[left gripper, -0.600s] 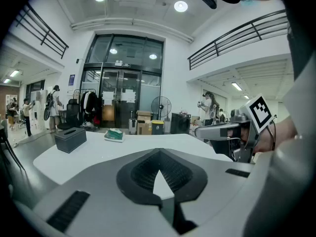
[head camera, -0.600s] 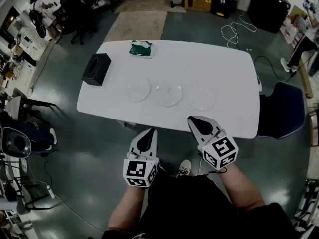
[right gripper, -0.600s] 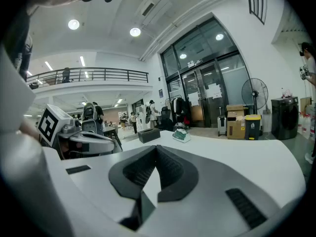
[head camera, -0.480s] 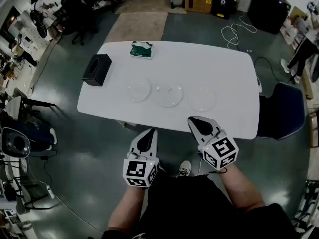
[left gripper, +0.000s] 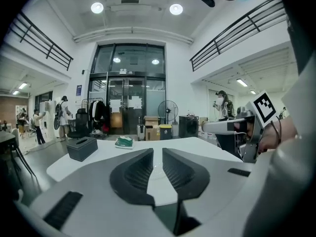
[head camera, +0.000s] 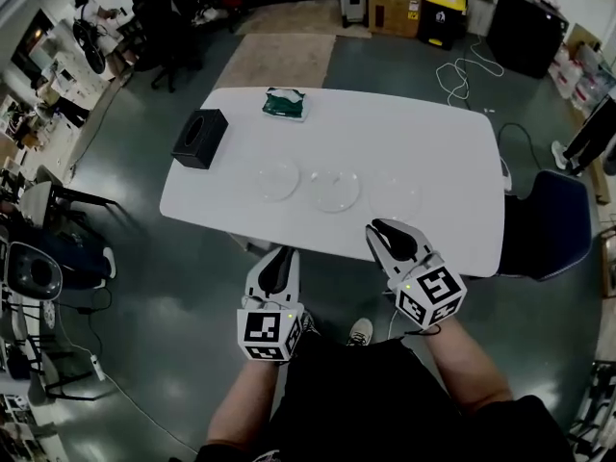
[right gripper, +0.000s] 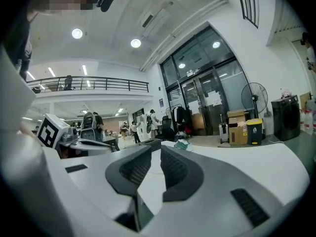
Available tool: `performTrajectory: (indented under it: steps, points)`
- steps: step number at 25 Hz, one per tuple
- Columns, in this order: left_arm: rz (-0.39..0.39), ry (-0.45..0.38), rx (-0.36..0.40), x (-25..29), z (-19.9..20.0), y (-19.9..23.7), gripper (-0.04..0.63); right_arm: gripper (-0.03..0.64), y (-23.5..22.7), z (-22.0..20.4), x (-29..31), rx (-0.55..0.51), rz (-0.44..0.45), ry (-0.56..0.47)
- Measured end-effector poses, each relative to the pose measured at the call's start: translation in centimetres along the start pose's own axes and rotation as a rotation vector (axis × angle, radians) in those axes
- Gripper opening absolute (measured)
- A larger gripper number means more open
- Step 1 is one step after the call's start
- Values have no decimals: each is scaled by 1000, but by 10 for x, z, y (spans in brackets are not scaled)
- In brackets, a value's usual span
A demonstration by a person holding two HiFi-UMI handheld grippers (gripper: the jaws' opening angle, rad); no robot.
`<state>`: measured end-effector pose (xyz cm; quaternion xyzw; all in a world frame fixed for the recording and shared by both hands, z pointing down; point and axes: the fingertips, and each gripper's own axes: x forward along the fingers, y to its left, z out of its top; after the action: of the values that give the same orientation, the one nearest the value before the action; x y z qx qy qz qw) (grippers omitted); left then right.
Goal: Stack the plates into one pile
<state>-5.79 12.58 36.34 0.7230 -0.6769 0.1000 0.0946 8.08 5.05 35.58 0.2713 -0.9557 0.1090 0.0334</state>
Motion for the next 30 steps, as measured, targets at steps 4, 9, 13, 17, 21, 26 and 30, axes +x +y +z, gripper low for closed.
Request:
performTrajectory:
  steps: [4, 9, 13, 17, 21, 26, 30]
  points:
    - [32, 7, -9, -6, -5, 9, 168, 151, 5, 1, 1, -10, 4, -5]
    - [30, 14, 4, -3, -10, 15, 203, 163, 7, 0, 6, -37, 4, -1]
    - [31, 23, -3, 0, -12, 22, 207, 163, 8, 1, 12, -38, 2, 3]
    - [25, 24, -14, 6, -13, 30, 209, 163, 8, 0, 23, -42, -5, 11]
    - [15, 18, -20, 17, -12, 42, 207, 164, 6, 2, 39, -49, -16, 21]
    - [-2, 11, -35, 39, -10, 68, 207, 166, 5, 3, 70, -60, -29, 33]
    - [-23, 26, -42, 57, -12, 89, 207, 166, 6, -4, 100, -49, -38, 58]
